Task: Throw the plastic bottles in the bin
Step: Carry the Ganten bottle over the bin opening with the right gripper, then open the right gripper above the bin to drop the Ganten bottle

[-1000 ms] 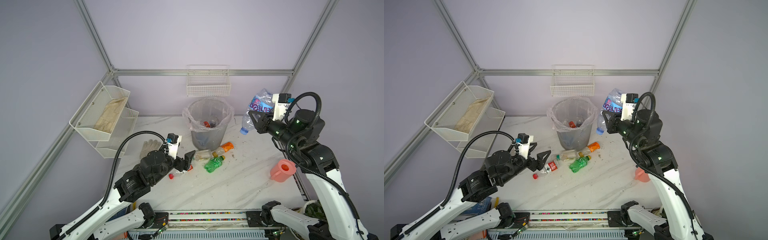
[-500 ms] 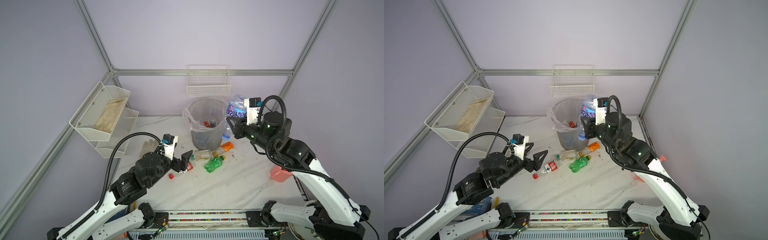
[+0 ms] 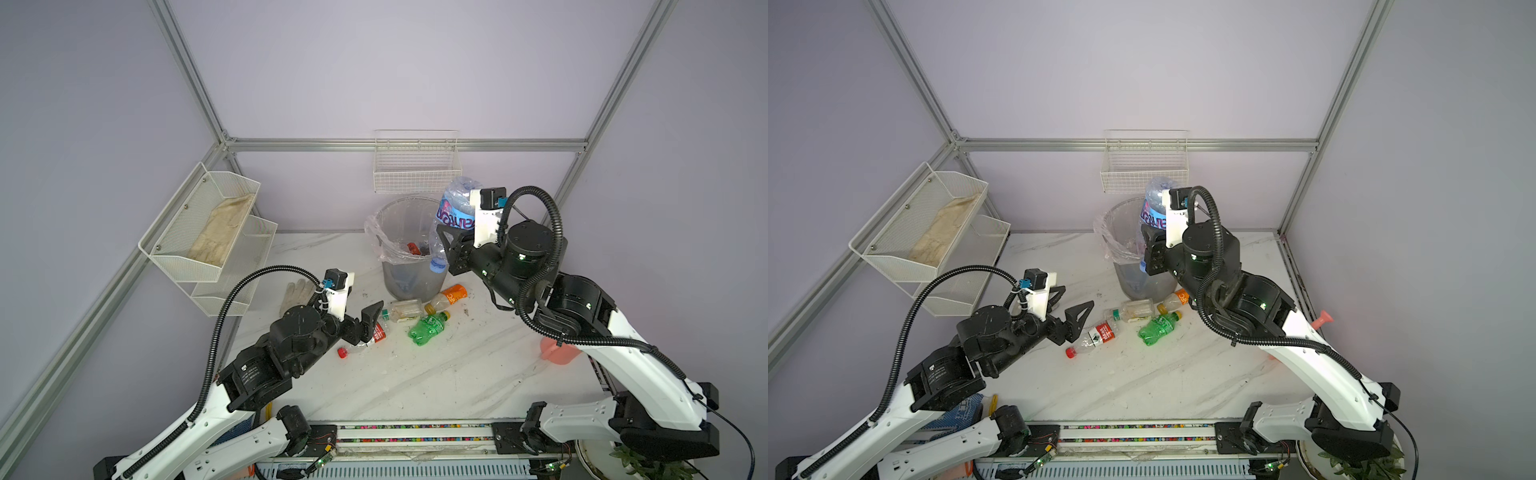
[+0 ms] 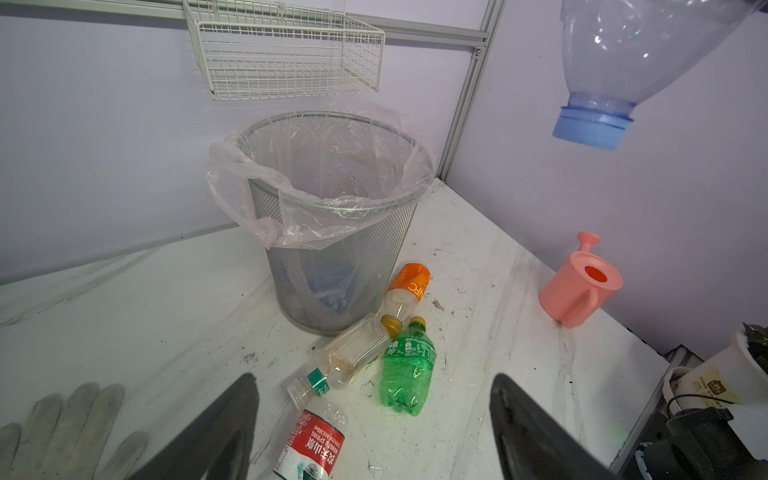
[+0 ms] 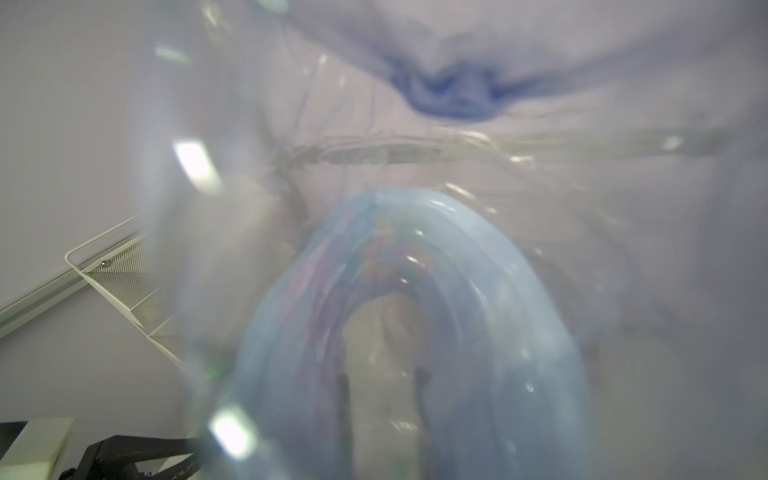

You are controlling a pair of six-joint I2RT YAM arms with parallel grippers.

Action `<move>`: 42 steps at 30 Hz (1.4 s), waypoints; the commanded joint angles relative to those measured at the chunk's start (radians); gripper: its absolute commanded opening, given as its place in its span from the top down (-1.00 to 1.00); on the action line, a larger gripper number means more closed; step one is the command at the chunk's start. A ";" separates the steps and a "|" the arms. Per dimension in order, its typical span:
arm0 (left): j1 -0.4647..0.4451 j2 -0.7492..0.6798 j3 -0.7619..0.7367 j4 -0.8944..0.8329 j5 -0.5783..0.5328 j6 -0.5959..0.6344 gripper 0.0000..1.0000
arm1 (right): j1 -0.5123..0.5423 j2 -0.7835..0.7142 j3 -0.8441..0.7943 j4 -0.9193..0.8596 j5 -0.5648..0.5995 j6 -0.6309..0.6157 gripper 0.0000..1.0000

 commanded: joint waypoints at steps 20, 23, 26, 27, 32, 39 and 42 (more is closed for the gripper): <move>-0.011 -0.069 -0.004 0.001 -0.001 -0.011 -0.70 | -0.213 0.495 0.341 -0.056 -0.045 -0.088 -0.95; -0.011 -0.066 -0.010 0.001 -0.006 -0.009 -0.70 | -0.209 0.410 0.257 -0.006 -0.052 -0.087 -0.95; -0.010 -0.051 -0.007 0.003 -0.002 -0.002 -0.70 | -0.209 0.386 0.248 -0.034 -0.046 -0.081 -0.95; -0.011 -0.046 -0.005 0.003 -0.002 -0.003 -0.71 | -0.209 0.380 0.243 -0.040 -0.047 -0.080 -0.95; -0.011 -0.037 0.000 0.003 0.001 -0.004 -0.70 | -0.209 0.332 0.190 -0.033 -0.057 -0.070 -0.95; -0.011 -0.043 -0.009 0.001 0.000 -0.010 -0.70 | -0.209 0.268 0.127 -0.034 -0.105 -0.047 -0.95; -0.011 -0.035 -0.013 0.001 0.000 -0.009 -0.71 | -0.209 0.231 0.103 -0.038 -0.128 -0.042 -0.95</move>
